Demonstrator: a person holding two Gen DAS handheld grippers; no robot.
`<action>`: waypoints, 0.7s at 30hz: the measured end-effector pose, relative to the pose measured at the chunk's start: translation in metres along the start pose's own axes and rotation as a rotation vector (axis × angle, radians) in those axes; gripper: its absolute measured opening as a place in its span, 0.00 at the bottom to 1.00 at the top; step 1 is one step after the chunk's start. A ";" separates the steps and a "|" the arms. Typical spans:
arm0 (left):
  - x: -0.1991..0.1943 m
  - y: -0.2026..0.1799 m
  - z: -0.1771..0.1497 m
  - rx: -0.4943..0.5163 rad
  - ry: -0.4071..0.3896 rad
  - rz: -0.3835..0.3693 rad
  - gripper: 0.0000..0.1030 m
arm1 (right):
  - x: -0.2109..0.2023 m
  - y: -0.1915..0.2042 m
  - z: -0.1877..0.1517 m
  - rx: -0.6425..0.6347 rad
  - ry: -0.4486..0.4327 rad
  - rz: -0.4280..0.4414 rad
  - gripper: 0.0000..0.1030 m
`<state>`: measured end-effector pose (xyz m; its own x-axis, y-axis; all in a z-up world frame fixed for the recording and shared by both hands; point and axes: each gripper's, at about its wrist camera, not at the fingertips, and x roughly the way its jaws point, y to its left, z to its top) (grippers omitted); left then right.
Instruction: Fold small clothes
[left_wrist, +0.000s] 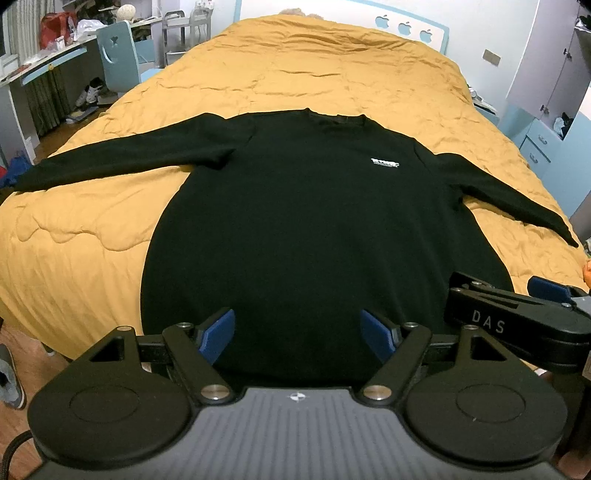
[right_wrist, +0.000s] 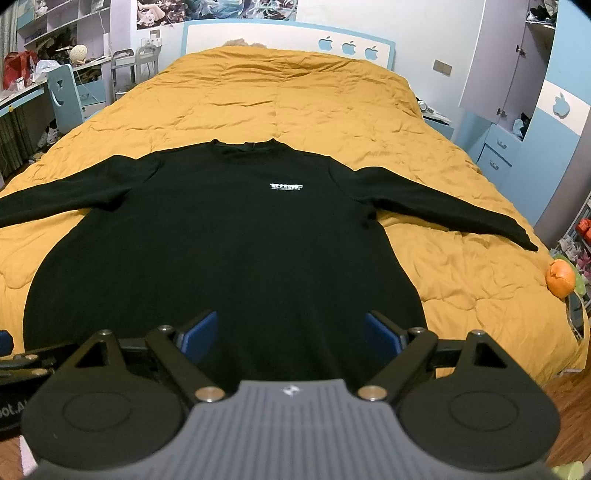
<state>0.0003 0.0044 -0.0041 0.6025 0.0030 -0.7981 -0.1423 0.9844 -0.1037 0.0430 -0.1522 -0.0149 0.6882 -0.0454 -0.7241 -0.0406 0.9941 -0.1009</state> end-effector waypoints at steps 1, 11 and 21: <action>0.000 0.000 0.000 -0.001 0.002 0.000 0.88 | 0.000 0.000 0.000 0.000 0.001 0.000 0.80; 0.003 0.000 0.001 0.000 0.011 -0.004 0.88 | -0.002 -0.001 -0.001 -0.004 -0.001 0.006 0.80; 0.005 -0.001 0.000 0.000 0.021 -0.002 0.88 | -0.001 -0.002 -0.001 -0.005 0.000 0.005 0.80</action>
<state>0.0034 0.0037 -0.0079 0.5863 -0.0029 -0.8101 -0.1407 0.9844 -0.1053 0.0416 -0.1548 -0.0153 0.6882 -0.0400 -0.7244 -0.0476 0.9938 -0.1001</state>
